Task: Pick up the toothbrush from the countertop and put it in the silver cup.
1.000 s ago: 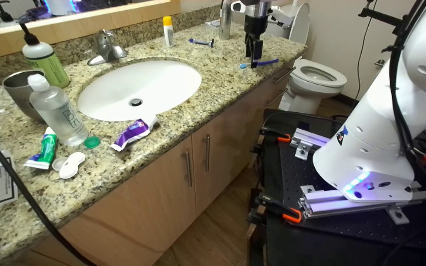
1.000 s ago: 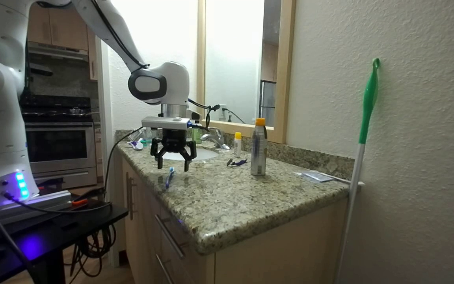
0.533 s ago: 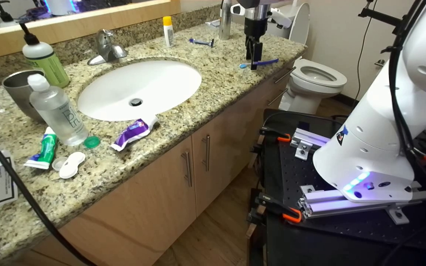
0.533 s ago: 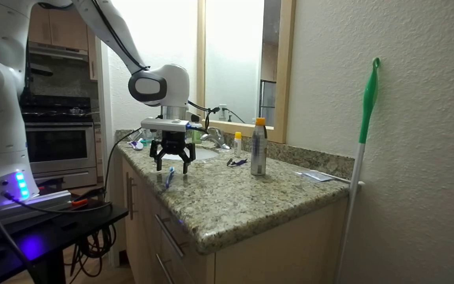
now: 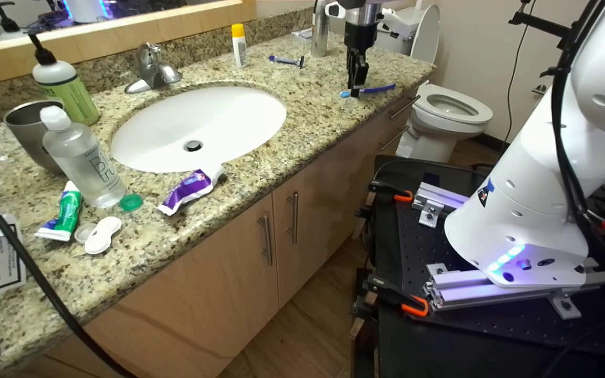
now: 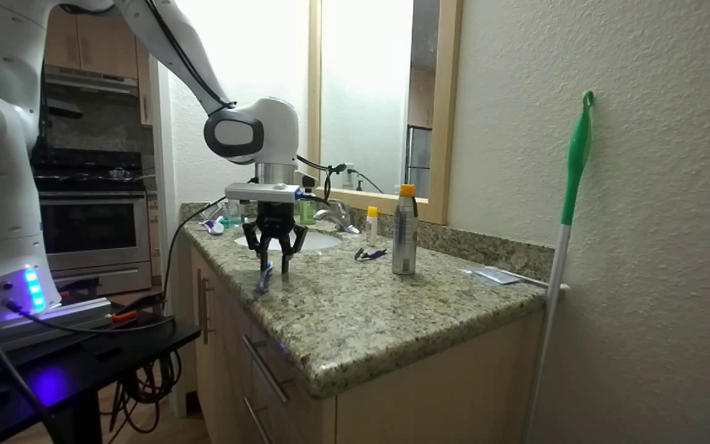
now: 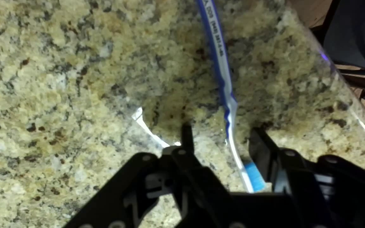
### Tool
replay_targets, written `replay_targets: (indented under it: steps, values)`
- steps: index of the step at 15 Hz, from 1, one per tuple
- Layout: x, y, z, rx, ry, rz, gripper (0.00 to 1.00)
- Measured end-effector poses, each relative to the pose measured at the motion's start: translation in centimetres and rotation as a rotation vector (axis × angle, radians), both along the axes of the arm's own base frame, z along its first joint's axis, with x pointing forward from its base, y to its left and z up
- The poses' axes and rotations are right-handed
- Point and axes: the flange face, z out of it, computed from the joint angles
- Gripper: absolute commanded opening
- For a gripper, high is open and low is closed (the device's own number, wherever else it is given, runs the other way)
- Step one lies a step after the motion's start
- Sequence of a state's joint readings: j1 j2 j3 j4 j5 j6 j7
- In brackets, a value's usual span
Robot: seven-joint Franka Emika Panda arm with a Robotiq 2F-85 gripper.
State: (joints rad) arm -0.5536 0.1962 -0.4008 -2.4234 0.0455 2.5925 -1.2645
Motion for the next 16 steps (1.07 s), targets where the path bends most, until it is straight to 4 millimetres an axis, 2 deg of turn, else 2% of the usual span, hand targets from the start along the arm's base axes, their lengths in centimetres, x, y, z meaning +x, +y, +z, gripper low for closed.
replay_targets:
  steps: [2, 3, 12, 14, 16]
  values:
    - [0.1, -0.1, 0.1, -0.004, -0.003, 0.0, 0.05]
    - [0.1, -0.2, 0.2, -0.006, -0.004, 0.0, 0.01]
    - [0.2, 0.1, 0.3, 0.02, 0.012, -0.006, 0.02]
    - [0.5, 1.2, 1.6, 0.083, 0.004, 0.005, 0.02]
    - [0.8, 2.7, 5.0, 0.162, -0.061, 0.035, 0.02]
